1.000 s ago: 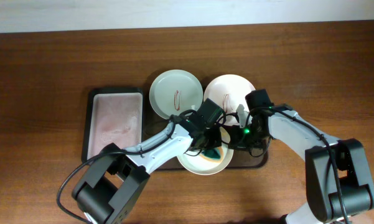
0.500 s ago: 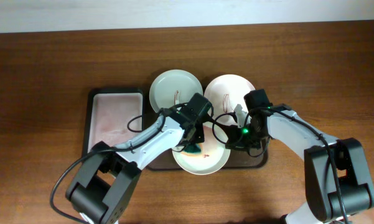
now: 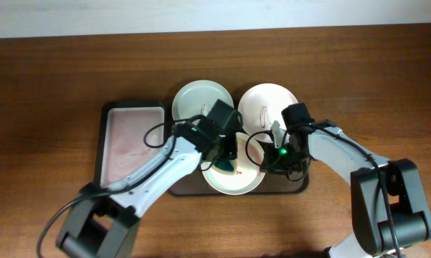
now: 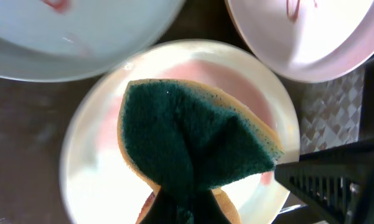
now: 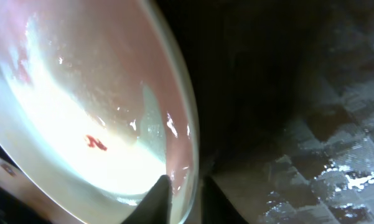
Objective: Clean dirty plates on tray and stack at the side
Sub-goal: 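Scrub the front plate's red streak with the sponge while right gripper holds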
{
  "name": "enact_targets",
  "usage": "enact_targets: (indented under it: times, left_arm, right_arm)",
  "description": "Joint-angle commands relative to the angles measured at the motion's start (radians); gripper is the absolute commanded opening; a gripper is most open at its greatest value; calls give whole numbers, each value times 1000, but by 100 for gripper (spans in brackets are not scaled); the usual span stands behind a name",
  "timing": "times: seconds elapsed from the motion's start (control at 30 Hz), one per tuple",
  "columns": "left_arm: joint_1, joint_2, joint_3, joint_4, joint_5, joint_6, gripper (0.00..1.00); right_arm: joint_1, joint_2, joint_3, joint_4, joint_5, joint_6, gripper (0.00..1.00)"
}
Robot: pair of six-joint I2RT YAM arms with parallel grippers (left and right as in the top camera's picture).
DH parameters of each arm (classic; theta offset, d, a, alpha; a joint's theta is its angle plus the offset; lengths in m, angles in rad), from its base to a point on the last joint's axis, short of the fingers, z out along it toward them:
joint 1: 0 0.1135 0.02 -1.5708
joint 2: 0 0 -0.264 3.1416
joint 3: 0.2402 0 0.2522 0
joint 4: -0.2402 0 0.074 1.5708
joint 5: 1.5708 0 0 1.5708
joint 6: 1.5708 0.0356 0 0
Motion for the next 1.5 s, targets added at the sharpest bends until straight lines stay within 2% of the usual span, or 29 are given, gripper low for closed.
enact_targets:
  times: [0.0, 0.2, 0.3, 0.37, 0.57, 0.93, 1.17, 1.23, 1.27, 1.47]
  left_arm:
    - [-45, 76, 11, 35, 79, -53, 0]
    - [-69, 134, 11, 71, 65, -173, 0]
    - [-75, 159, 11, 100, 62, -177, 0]
    - [-84, 178, 11, 112, 28, -224, 0]
    - [-97, 246, 11, 112, -72, -328, 0]
    - [-90, 239, 13, -71, -355, -325, 0]
    - [-72, 94, 16, -94, -317, -165, 0]
    - [-72, 35, 16, -109, -310, -124, 0]
    - [-69, -4, 16, -118, -310, -110, 0]
    - [10, -146, 16, -181, -283, -70, 0]
  right_arm:
    - [0, 6, 13, 17, 11, 2, 28]
    - [0, 6, 13, 104, 37, 3, 27]
    - [0, 6, 13, 103, 96, 3, 13]
    - [0, 7, 13, 103, 103, 19, 6]
    - [0, 7, 13, 87, 103, 21, 4]
    - [0, 7, 13, 64, 106, 21, 4]
    - [0, 7, 13, 57, 105, 21, 6]
    - [0, 7, 13, 57, 105, 21, 25]
    - [0, 7, 13, 58, 105, 20, 27]
    - [23, 7, 12, 55, 105, 16, 22]
